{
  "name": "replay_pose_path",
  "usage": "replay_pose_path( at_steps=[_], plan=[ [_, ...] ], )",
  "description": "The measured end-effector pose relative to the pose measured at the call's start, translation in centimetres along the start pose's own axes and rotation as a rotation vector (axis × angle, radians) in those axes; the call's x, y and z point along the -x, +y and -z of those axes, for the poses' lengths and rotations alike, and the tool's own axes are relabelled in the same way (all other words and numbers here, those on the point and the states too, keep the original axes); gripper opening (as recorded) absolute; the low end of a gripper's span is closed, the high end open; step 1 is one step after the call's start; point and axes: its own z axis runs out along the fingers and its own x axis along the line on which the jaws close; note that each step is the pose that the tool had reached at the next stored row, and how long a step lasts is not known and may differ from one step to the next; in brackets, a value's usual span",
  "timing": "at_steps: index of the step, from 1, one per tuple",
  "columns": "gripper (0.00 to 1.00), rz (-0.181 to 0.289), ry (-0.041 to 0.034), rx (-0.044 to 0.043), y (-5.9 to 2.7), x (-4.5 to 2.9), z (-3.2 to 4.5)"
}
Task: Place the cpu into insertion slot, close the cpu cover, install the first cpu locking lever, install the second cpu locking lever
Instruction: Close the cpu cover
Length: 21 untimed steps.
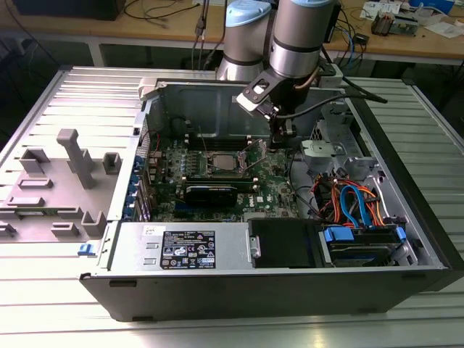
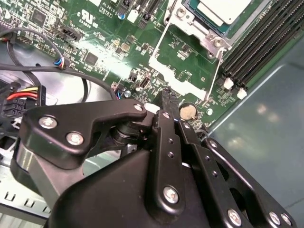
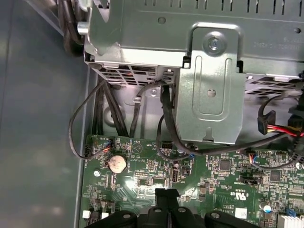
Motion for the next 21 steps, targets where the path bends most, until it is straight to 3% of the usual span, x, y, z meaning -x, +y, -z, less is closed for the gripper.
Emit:
replay_pose_path(
  at_steps=[4, 13, 21],
  plan=[
    [0.11, 0.012, 0.0002, -0.0005, -0.01, 0.00, -0.73],
    [0.11, 0.013, 0.0002, -0.0006, -0.04, 0.00, -0.77],
    [0.11, 0.013, 0.0004, -0.0006, -0.94, -0.08, -0.73]
  ],
)
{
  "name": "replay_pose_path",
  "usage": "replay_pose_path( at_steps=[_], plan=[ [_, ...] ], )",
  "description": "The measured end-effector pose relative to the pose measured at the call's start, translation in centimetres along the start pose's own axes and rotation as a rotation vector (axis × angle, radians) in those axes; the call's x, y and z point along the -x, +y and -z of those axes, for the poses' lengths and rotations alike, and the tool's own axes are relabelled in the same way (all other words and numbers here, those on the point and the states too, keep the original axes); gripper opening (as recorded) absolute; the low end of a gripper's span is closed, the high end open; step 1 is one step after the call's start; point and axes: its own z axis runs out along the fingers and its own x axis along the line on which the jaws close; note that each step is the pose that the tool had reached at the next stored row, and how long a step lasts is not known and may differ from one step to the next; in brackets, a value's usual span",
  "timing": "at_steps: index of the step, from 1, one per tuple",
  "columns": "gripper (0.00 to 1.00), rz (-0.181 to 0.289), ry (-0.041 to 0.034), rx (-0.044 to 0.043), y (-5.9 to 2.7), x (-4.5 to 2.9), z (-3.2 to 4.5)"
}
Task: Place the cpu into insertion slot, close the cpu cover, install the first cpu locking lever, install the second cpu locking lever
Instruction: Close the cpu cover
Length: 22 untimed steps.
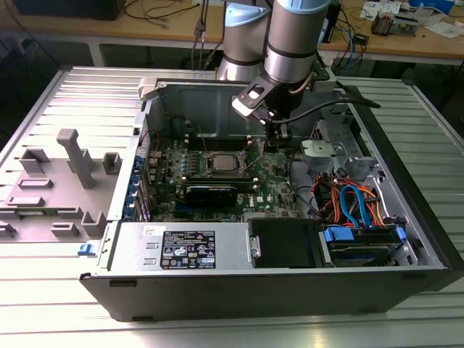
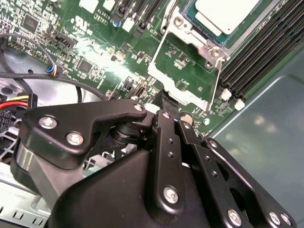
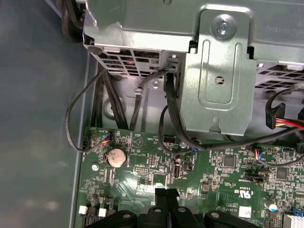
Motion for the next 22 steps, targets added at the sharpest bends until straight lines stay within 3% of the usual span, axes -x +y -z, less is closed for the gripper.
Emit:
replay_pose_path(
  at_steps=[17, 22],
  plan=[
    [0.11, 0.000, 0.0003, 0.0000, -0.52, -0.05, 0.01],
    [0.11, 0.000, 0.0003, 0.0000, -1.29, -0.13, 0.02]
  ],
)
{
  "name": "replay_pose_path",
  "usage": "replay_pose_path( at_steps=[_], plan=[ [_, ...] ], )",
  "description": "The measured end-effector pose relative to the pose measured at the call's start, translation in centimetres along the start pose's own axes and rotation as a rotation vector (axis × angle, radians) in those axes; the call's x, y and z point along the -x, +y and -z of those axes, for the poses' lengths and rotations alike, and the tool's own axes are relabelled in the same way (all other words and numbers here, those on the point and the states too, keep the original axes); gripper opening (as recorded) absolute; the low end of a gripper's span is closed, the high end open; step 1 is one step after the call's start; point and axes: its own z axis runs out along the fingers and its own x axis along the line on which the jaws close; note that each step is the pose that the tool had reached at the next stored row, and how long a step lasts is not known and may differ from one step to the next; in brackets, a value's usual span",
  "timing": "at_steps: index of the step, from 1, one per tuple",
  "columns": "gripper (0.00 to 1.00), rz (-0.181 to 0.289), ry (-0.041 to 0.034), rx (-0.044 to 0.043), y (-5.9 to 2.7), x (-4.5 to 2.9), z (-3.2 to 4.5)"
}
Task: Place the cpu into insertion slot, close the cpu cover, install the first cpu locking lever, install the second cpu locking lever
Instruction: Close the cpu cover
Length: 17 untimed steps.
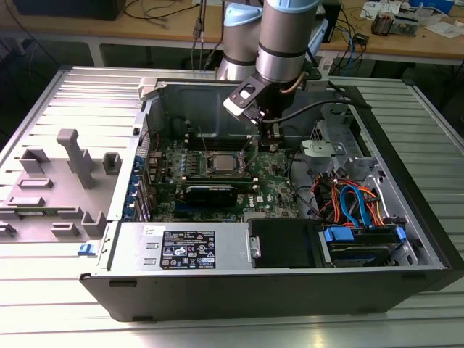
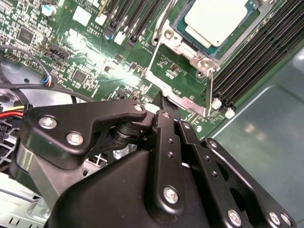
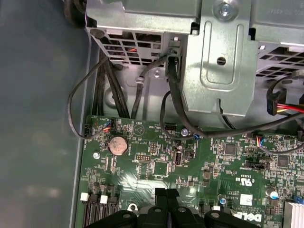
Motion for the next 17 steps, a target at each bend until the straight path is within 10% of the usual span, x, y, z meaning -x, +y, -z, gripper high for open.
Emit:
replay_pose_path(
  at_steps=[17],
  plan=[
    [0.11, 0.000, 0.0003, 0.0000, -1.97, -0.20, 0.02]
  ],
)
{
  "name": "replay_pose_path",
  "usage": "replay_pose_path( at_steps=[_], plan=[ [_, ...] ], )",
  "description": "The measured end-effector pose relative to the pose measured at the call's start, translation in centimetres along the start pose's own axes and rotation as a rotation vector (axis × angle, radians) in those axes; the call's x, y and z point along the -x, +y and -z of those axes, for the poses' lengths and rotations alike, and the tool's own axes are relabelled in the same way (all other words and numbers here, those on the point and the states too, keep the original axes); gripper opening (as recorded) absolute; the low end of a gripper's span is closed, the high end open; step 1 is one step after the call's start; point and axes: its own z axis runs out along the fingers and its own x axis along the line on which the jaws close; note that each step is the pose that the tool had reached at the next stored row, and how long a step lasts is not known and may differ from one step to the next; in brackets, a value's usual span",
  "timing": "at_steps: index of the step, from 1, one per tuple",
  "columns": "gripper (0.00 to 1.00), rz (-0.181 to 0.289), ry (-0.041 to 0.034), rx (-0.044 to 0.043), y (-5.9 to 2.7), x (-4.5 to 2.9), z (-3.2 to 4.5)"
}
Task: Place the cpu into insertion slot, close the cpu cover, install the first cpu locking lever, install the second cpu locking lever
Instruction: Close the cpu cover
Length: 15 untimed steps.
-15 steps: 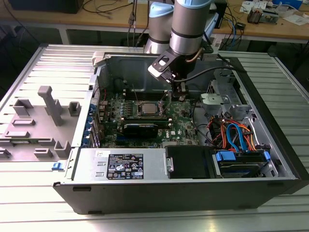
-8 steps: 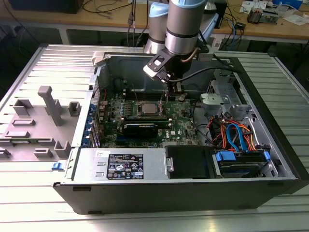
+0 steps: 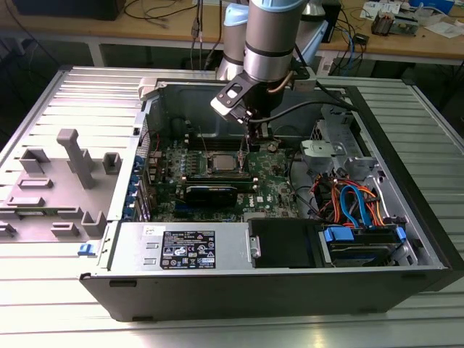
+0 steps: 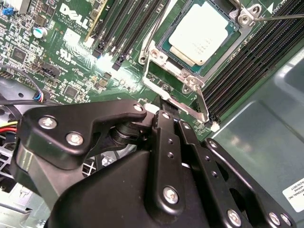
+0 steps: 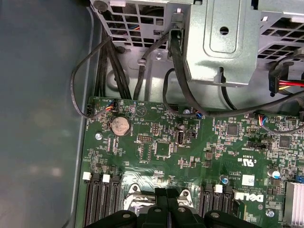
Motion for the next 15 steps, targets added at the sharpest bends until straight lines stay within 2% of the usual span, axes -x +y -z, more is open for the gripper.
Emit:
replay_pose_path(
  at_steps=[5, 15],
  plan=[
    [0.11, 0.000, 0.0000, 0.0000, -0.37, -0.04, 0.00],
    [0.11, 0.000, 0.0000, 0.0000, -0.51, -0.05, 0.01]
  ],
)
